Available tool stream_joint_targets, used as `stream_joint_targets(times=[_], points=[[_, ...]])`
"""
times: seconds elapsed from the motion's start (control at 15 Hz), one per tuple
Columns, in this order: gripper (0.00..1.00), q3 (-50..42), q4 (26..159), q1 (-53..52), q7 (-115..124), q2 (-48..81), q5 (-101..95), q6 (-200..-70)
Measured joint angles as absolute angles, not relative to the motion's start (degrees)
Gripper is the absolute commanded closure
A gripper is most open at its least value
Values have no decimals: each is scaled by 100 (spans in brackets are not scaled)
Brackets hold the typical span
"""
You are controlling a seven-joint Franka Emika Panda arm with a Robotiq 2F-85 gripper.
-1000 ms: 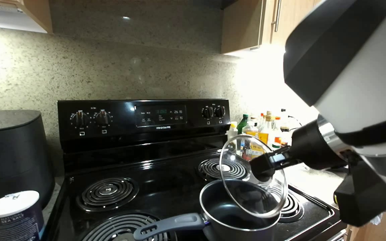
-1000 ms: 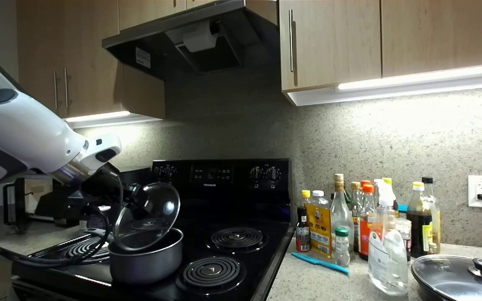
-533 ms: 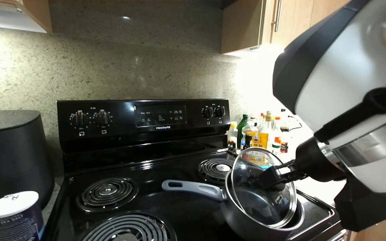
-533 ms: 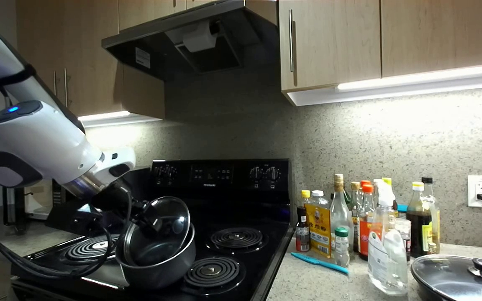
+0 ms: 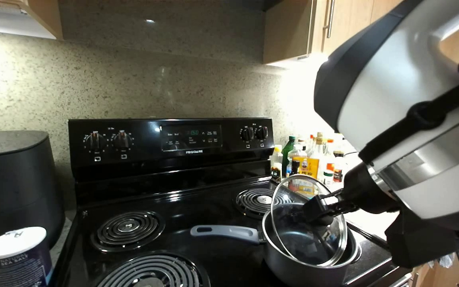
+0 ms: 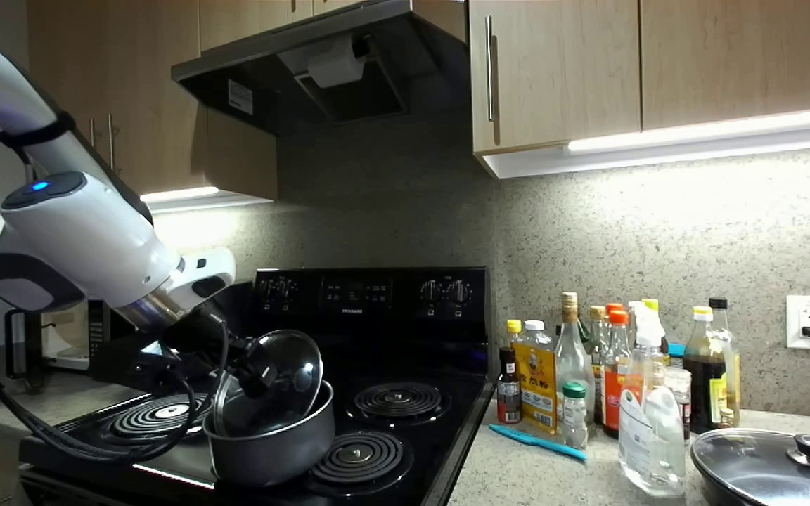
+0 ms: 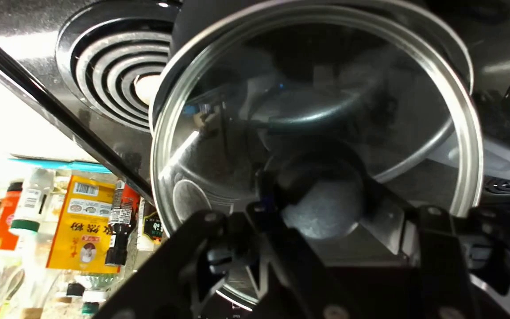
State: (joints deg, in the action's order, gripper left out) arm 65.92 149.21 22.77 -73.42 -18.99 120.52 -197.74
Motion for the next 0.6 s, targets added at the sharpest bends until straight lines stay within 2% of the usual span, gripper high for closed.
stream_joint_targets(times=[0.6], points=[[77, 8711, 14148, 4834, -7850, -1521, 12156, -19830]])
